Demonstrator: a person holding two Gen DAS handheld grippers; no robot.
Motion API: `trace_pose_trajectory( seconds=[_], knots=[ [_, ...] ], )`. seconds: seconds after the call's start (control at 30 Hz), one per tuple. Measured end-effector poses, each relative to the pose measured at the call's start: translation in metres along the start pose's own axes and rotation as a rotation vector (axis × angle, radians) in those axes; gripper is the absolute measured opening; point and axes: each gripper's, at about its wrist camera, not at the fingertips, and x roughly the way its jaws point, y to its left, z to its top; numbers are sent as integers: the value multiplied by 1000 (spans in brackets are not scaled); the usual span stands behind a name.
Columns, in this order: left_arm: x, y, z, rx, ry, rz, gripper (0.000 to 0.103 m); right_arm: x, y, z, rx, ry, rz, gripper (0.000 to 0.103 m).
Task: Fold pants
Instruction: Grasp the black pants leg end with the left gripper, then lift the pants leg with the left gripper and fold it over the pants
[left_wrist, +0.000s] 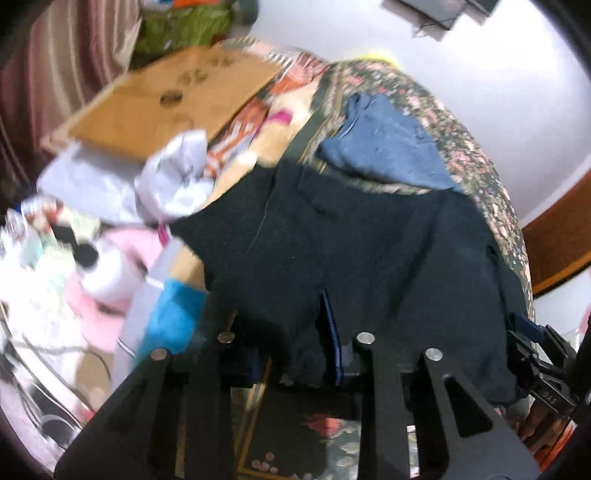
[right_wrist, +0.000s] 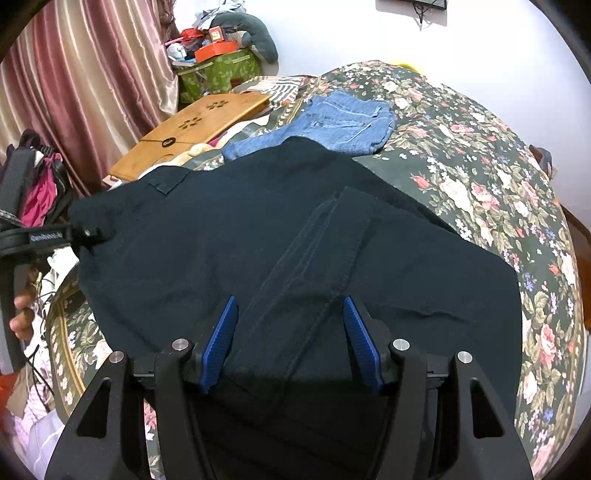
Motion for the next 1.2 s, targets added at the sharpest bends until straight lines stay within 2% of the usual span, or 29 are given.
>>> trace_pose_trajectory(
  seconds=[0.2, 0.4, 0.53, 0.67, 0.8, 0.87, 1.0, 1.2],
  knots=[
    [-48, -43, 24, 132, -114, -34, 24, -26, -15, -1, 9, -77, -46, 56],
    [-84, -99, 35, 279, -224, -47, 22, -55, -55, -9, 76, -128, -104, 56],
    [-96, -134, 39, 333, -249, -74, 21, -67, -84, -25, 132, -130, -132, 56],
    [-96, -168, 42, 366, -234, -110, 19, -66, -106, -48, 194, -95, -102, 56],
    [-93, -204, 40, 401, -208, -158, 19, -45, -115, -73, 230, -15, -26, 56],
    [-90, -226, 37, 416, -193, -185, 18, -44, -117, -81, 254, -48, -1, 57],
    [-75, -269, 34, 420, -118, -272, 18, -47, -120, -81, 266, -48, 27, 57],
    [-54, -335, 23, 490, -85, -335, 18, -46, -122, -84, 267, -63, 50, 57]
  ],
)
